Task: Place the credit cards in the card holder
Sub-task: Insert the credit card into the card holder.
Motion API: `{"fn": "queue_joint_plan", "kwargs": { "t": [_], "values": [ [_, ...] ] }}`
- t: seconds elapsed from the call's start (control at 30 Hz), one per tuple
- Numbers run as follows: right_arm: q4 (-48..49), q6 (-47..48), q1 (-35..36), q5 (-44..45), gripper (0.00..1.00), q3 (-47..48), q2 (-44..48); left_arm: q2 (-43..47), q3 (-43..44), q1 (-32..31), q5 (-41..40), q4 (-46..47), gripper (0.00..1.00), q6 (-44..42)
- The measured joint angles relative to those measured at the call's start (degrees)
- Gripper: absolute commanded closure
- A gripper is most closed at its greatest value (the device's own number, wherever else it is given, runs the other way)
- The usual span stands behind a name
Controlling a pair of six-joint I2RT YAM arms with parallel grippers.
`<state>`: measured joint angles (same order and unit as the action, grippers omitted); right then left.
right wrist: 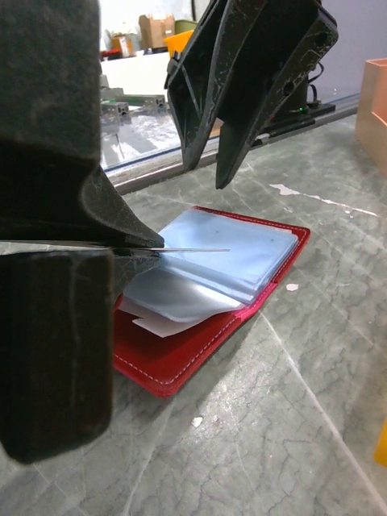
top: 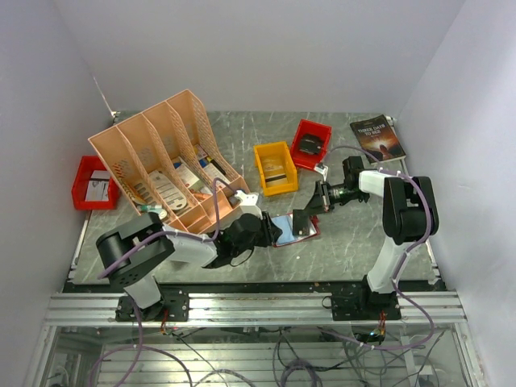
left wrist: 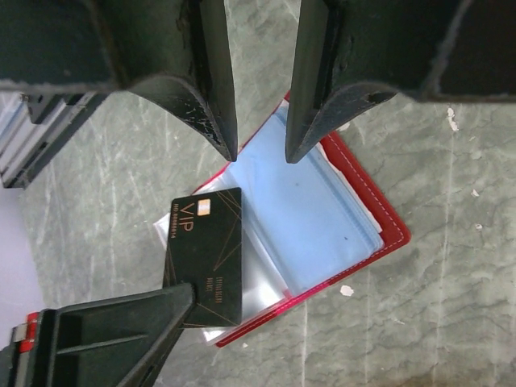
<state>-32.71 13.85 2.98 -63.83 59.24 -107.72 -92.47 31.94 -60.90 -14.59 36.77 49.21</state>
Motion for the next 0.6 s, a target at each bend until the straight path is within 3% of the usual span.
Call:
{"fn": "queue_joint_plan", "kwargs": {
  "t": [0.6],
  "values": [
    [0.0, -1.2, 0.0, -0.1, 1.0, 0.0, -2.1, -5.9, 6.1, 0.0, -2.4, -8.7, 0.67, -4.0]
  ]
}}
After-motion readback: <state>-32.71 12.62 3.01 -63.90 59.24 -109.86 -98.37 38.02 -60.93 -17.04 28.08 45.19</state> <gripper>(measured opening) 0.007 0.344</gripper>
